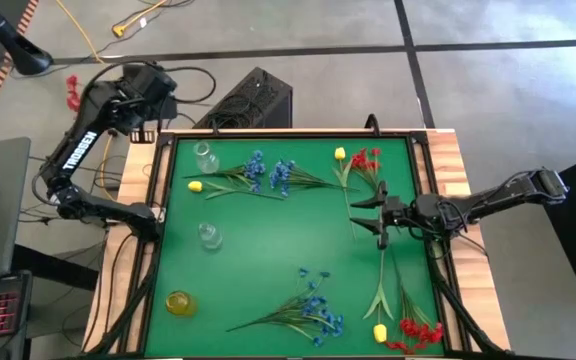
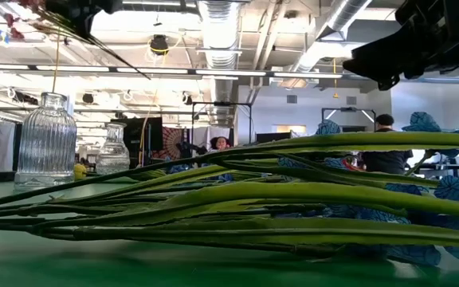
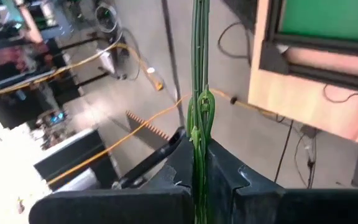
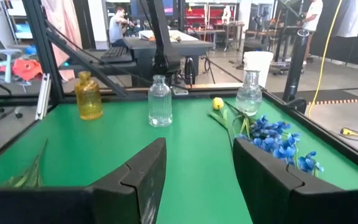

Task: Sort flowers into vase by color
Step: Put the bottom red flowers into the top transparent vase

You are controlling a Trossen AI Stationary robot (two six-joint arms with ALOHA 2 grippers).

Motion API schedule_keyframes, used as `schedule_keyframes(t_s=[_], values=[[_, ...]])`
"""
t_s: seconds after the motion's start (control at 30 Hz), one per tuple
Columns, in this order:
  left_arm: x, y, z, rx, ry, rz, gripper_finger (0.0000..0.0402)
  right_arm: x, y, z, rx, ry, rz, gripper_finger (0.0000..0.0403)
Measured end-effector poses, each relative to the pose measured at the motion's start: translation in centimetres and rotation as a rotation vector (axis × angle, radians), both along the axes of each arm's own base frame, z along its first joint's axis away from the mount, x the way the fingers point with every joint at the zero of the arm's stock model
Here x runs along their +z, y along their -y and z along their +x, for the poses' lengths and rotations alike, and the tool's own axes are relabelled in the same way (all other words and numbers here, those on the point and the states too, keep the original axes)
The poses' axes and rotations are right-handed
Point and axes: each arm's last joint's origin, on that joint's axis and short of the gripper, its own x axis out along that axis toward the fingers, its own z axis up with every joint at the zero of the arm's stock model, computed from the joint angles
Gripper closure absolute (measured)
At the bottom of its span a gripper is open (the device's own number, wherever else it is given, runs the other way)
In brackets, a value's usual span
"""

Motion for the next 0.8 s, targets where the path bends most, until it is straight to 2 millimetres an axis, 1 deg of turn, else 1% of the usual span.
schedule_keyframes(t_s=[0.13,0.33,0.4,0.53,0.67,0.8], values=[[-2.4,0.1,0.8,-0.058,-0.073,-0.089,0.0401,-0.1,0.0,0.0,0.0,-0.014,-0.002,0.019],[-6.4,1.7,1.6,-0.135,-0.233,-0.137,0.0401,-0.1,0.0,0.0,0.0,-0.014,-0.009,0.019],[-7.2,2.4,1.7,-0.161,-0.279,-0.127,0.0401,-0.1,0.0,0.0,-0.001,-0.014,-0.01,0.019],[-8.0,3.4,1.9,-0.193,-0.368,-0.065,0.0401,-0.1,0.1,0.0,-0.008,-0.014,-0.01,0.019],[-7.9,4.0,2.3,-0.216,-0.401,0.0,0.0401,-0.1,0.3,0.0,-0.022,-0.012,-0.003,0.019],[-8.0,4.5,2.9,-0.264,-0.432,0.01,0.0401,-0.1,0.4,0.0,-0.027,-0.011,0.006,0.019]])
